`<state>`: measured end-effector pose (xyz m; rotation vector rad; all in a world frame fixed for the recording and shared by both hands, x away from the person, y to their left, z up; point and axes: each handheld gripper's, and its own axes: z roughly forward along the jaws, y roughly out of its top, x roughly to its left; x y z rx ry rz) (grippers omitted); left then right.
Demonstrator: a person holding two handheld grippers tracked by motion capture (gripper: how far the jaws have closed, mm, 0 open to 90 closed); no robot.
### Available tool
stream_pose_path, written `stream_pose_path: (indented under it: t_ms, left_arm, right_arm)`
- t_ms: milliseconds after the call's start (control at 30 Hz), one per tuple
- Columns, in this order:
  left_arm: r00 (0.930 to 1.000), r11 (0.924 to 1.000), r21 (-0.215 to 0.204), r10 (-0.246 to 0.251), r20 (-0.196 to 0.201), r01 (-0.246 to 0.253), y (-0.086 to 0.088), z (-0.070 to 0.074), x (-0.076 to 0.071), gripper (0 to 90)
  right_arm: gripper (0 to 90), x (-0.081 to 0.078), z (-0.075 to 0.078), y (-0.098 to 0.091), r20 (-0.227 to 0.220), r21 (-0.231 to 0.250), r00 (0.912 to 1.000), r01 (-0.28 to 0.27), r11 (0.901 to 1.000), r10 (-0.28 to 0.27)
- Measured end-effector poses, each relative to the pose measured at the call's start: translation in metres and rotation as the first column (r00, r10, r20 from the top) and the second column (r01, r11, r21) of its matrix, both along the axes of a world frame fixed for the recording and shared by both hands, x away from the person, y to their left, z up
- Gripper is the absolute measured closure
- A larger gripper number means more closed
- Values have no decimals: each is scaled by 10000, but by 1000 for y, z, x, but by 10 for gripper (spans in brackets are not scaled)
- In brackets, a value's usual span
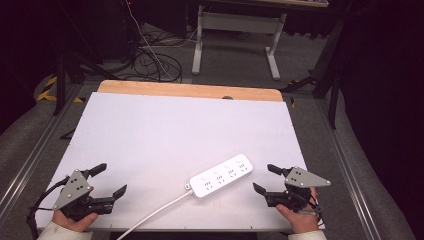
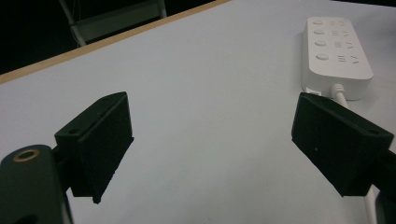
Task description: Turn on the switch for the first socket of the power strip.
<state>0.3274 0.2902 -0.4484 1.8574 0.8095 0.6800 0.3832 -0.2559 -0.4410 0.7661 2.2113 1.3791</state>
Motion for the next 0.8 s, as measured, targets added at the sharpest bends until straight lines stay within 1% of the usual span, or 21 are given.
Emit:
stream_pose_path:
  t_ms: [167, 300, 333, 400, 433, 533, 567, 633, 733, 767, 800]
  left_arm:
    - [9999, 10000, 83, -25, 126, 24, -1, 0, -1, 133]
    - [9996, 9997, 252, 55, 262, -62, -1, 1, -2, 132]
    - [9996, 9996, 262, 130, 265, -137, 0, 1, -2, 132]
    - [9991, 9991, 342, 257, 351, -269, 2, 1, -2, 133]
    - [9992, 9992, 271, 277, 291, -285, 3, 1, -2, 133]
    - [9997, 9995, -144, 264, 8, -264, 5, 2, -1, 132]
    - [9997, 9995, -220, 233, -8, -233, 5, 2, -1, 132]
    - [9997, 9995, -168, 252, 54, -251, 4, 2, -1, 133]
    - [9993, 9996, 130, 266, 272, -270, 2, 1, -2, 135]
    - [9992, 9995, 143, 281, 300, -286, 1, 1, -2, 135]
    - [9990, 9993, 181, 306, 334, -312, 1, 1, -2, 136]
  right_arm:
    - [222, 0, 0, -1, 36, -6, 10000, -37, 10000, 37]
    - [216, -1, 1, 1, 85, -43, 10000, -16, 10000, 17]
    - [206, -1, 1, 1, 141, -189, 9999, 60, 9998, -58]
    - [206, -1, 1, 1, 151, -167, 9999, 60, 9998, -58]
    - [206, -1, 1, 1, 143, -179, 9999, 62, 9998, -59]
    - [207, -1, 1, 1, 106, -158, 9999, 53, 9999, -51]
    - [207, -1, 1, 1, 112, -168, 9999, 56, 9998, -54]
    - [207, -1, 1, 1, 118, -132, 9999, 35, 9999, -34]
    - [207, -1, 1, 1, 108, -161, 9999, 82, 9998, -80]
    - [207, -1, 1, 1, 108, -161, 9999, 82, 9998, -80]
    - [235, -1, 2, 1, 105, -166, 9999, 71, 9998, -69]
